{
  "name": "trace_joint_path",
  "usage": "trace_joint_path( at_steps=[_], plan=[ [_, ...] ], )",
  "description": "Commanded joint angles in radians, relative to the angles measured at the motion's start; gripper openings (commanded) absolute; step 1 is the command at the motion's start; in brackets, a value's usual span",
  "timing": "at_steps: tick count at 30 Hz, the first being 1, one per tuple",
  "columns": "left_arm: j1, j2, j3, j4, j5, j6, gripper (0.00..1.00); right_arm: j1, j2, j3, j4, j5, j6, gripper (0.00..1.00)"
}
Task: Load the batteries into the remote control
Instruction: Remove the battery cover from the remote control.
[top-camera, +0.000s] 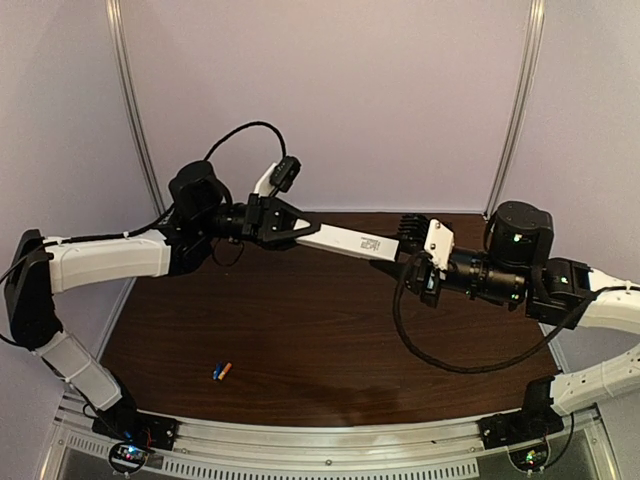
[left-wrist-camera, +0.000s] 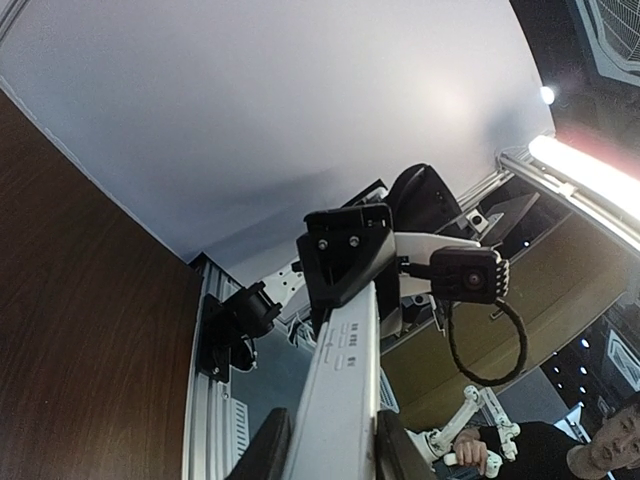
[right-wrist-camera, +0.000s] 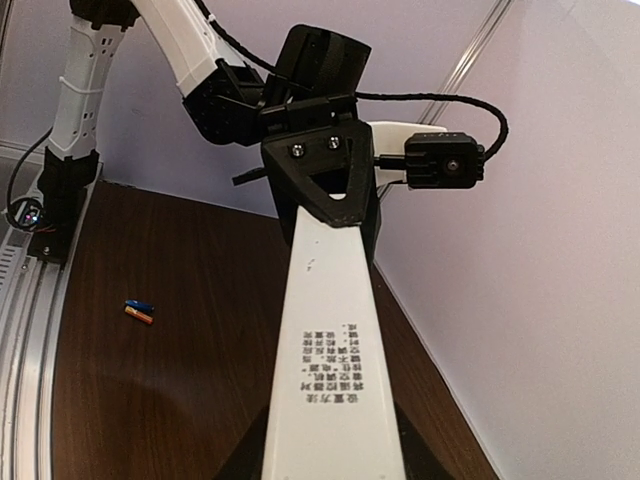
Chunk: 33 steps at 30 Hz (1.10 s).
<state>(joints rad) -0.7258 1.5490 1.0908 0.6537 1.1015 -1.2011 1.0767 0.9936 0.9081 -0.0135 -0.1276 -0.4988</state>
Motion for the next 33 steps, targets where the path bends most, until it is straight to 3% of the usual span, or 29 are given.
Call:
trace_joint_path(
  at_steps=[1,6,14,25,27,30,33],
  plan=[
    [-0.011,0.01,0.004,0.035,0.032,0.029,0.0,0.0,0.02,0.001,-0.061,0.05,-0.003,0.38],
    [-0.012,0.015,0.007,0.016,0.031,0.038,0.0,0.0,0.019,-0.011,-0.049,0.073,-0.004,0.44],
    [-0.011,0.022,0.003,-0.014,0.009,0.043,0.0,0.004,0.031,-0.004,-0.041,0.1,-0.013,0.44],
    [0.0,0.041,-0.001,-0.067,-0.015,0.026,0.02,0.021,0.025,-0.009,-0.052,0.122,-0.031,0.06],
    [0.012,0.034,-0.018,-0.066,-0.029,0.025,0.28,0.021,0.024,-0.015,-0.044,0.123,-0.013,0.0],
    [0.03,-0.004,-0.02,-0.189,-0.083,0.132,0.67,0.02,0.047,-0.018,-0.045,0.123,0.051,0.0],
    [0.029,-0.046,0.03,-0.469,-0.195,0.393,0.83,0.021,0.066,-0.054,-0.004,0.15,0.149,0.0]
  ],
)
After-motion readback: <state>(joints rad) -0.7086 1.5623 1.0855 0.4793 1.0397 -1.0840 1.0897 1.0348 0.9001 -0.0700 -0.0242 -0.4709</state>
